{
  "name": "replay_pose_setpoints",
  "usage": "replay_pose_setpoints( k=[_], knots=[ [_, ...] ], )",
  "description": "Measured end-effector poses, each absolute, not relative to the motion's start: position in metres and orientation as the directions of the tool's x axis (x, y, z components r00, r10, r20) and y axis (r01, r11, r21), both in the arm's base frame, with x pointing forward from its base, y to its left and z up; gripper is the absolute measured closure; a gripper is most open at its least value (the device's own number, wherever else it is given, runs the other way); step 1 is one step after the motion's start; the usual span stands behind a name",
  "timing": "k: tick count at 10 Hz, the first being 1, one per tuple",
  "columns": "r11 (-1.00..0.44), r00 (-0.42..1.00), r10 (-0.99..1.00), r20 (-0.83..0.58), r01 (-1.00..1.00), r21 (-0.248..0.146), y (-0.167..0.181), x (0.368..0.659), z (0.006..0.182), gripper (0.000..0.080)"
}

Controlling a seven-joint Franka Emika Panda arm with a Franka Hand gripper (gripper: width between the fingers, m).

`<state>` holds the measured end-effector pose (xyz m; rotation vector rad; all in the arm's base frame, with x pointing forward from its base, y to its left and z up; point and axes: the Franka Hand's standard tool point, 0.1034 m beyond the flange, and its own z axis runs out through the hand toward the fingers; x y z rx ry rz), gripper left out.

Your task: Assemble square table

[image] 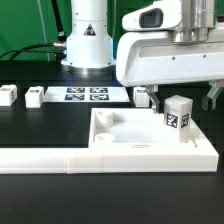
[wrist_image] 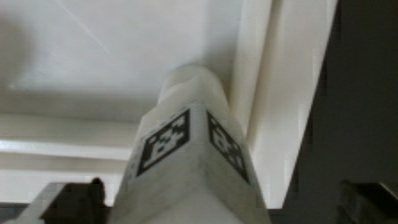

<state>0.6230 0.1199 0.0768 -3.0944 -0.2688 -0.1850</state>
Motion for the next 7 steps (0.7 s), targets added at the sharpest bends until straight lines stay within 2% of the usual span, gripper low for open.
replay_pose_setpoints(
  k=[4,7],
  knots=[
    [-0.896,0.889,0.444,0.111,0.443,0.039,0.1205,0.6227,0.0762,0.0151],
    [-0.788,0.782,0.615,0.098,0.612,0.063,0.1156,0.6230,0.0757,0.0151]
  ],
)
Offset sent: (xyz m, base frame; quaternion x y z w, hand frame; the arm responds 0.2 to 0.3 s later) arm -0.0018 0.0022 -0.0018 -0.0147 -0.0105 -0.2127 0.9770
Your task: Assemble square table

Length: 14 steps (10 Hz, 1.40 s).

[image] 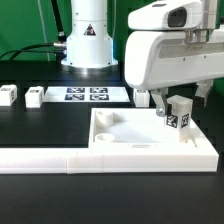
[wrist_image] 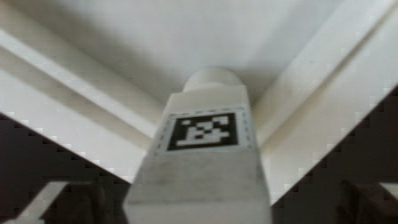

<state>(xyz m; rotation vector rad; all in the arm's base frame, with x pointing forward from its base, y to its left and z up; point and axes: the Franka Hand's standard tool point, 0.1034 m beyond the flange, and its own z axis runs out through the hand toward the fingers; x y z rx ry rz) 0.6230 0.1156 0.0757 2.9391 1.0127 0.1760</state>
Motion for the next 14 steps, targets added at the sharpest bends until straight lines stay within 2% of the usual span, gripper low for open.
replay_pose_setpoints(
  k=[2,4,7,9,10,11,14],
  knots=[
    [-0.786,0.780,0.618,0.098,0.615,0.063,0.1156,0.6230,0.0756,0.0162],
    [-0.786,0.780,0.618,0.098,0.615,0.063,0.1156,0.6231,0.0758,0.0512],
    [-0.808,0.802,0.589,0.100,0.586,0.059,0.1153,0.6231,0.0757,0.0509],
    [-0.907,0.899,0.421,0.122,0.420,0.033,0.1141,0.6239,0.0754,0.0509],
    [-0.965,0.956,0.259,0.134,0.261,0.003,0.1165,0.6226,0.0742,0.0509],
    [-0.990,0.980,0.136,0.148,0.141,-0.022,0.1176,0.6229,0.0740,0.0509],
    [-0.994,0.984,-0.095,0.154,-0.086,-0.061,0.1167,0.6238,0.0738,0.0509]
  ],
)
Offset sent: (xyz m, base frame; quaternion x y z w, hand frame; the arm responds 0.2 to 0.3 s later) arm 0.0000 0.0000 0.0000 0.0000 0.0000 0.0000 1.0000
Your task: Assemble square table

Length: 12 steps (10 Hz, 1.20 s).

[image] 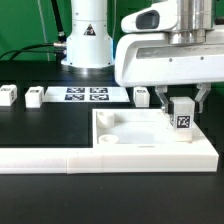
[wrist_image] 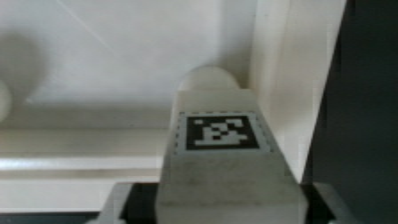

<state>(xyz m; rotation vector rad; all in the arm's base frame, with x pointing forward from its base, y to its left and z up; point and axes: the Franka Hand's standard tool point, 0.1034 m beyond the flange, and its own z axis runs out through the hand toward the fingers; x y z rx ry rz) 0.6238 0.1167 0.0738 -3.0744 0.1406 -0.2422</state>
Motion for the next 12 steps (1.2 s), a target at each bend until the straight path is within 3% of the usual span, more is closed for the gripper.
replay_pose_setpoints(
  k=[3,7,10,12],
  knots=[
    [-0.931,0.923,-0.361,0.133,-0.351,-0.096,0.1156,0.6232,0.0733,0.0508],
    [-0.713,0.709,-0.701,0.081,-0.690,-0.127,0.1136,0.6220,0.0728,0.0508],
    [-0.572,0.573,-0.819,0.038,-0.807,-0.148,0.1119,0.6219,0.0728,0.0508],
    [-0.577,0.578,-0.815,0.039,-0.804,-0.147,0.1121,0.6218,0.0725,0.0508]
  ],
)
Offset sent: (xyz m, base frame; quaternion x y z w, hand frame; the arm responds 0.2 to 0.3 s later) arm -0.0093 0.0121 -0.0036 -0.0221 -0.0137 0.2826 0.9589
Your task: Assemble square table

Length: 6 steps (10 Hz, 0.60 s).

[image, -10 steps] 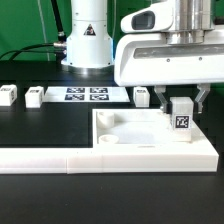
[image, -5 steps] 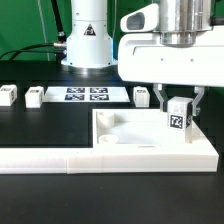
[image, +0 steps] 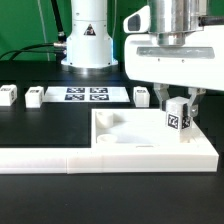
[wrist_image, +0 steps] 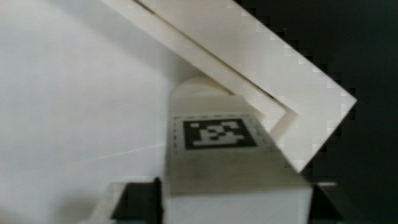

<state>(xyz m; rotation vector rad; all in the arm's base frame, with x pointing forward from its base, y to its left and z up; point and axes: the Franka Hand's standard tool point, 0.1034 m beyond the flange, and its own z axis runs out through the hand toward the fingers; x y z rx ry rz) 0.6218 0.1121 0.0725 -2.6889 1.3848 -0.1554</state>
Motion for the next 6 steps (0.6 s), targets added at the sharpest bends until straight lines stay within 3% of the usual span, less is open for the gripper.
replay_pose_setpoints(
  k=[1,2,3,6],
  knots=[
    [-0.647,0.647,-0.760,0.053,-0.749,-0.143,0.1122,0.6218,0.0725,0.0318],
    [-0.656,0.656,-0.753,0.054,-0.741,-0.144,0.1121,0.6220,0.0725,0.0206],
    [-0.730,0.729,-0.681,0.069,-0.669,-0.137,0.1109,0.6222,0.0725,0.0167],
    [-0.920,0.914,-0.389,0.113,-0.378,-0.103,0.1112,0.6226,0.0723,0.0151]
  ],
)
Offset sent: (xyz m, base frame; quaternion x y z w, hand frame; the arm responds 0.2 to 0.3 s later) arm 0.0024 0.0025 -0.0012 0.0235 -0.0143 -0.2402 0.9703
